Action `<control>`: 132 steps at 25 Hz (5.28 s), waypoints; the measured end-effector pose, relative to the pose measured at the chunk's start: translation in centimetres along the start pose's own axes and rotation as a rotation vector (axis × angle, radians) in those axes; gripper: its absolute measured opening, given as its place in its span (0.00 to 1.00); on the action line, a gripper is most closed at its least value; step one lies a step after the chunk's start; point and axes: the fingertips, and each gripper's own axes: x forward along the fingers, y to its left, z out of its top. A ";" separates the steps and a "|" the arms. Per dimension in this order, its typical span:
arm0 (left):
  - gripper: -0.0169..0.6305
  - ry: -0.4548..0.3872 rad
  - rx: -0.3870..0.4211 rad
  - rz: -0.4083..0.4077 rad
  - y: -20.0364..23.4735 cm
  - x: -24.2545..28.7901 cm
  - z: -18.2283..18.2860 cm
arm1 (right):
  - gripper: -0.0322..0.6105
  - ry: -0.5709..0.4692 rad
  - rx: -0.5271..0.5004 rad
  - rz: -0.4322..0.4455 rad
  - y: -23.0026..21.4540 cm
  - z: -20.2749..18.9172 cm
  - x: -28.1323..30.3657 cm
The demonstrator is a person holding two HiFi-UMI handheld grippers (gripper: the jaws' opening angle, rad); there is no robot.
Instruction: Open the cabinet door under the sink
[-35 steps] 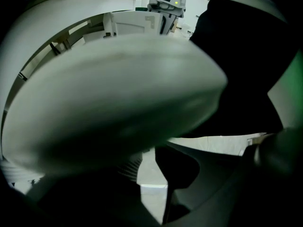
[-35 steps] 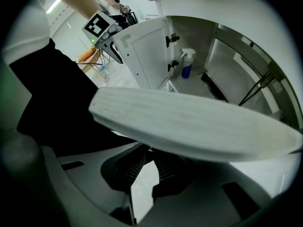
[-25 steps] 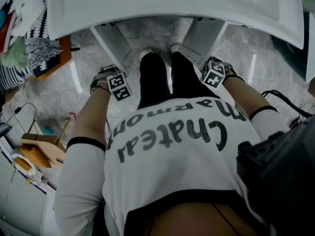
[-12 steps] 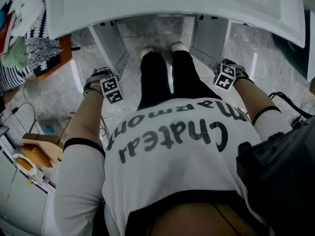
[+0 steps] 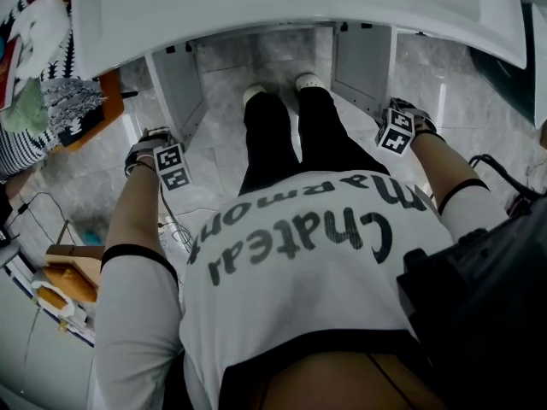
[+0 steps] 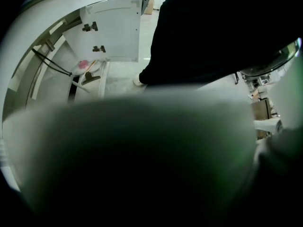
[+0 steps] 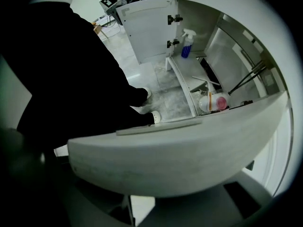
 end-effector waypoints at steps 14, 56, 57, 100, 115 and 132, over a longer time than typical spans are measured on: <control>0.11 0.000 0.078 0.020 0.9 0.0 -1.5 | 0.18 0.145 -0.052 0.023 -0.3 -3.1 -0.7; 0.08 -0.245 -1.222 0.218 3.8 -7.4 -5.0 | 0.08 0.226 1.056 -0.089 1.2 -4.6 -4.9; 0.08 -0.247 -1.228 0.226 3.7 -7.7 -4.8 | 0.08 0.215 1.064 -0.098 1.3 -4.9 -5.2; 0.05 -1.712 -1.031 0.433 -3.2 -46.1 23.3 | 0.07 -1.441 0.739 -0.178 6.2 9.8 -40.7; 0.05 -1.636 -0.993 0.461 -2.9 -44.7 23.1 | 0.07 -1.422 0.704 -0.206 6.4 11.3 -40.2; 0.05 -1.644 -0.979 0.439 -2.2 -44.4 23.6 | 0.07 -1.397 0.701 -0.224 6.1 11.2 -39.4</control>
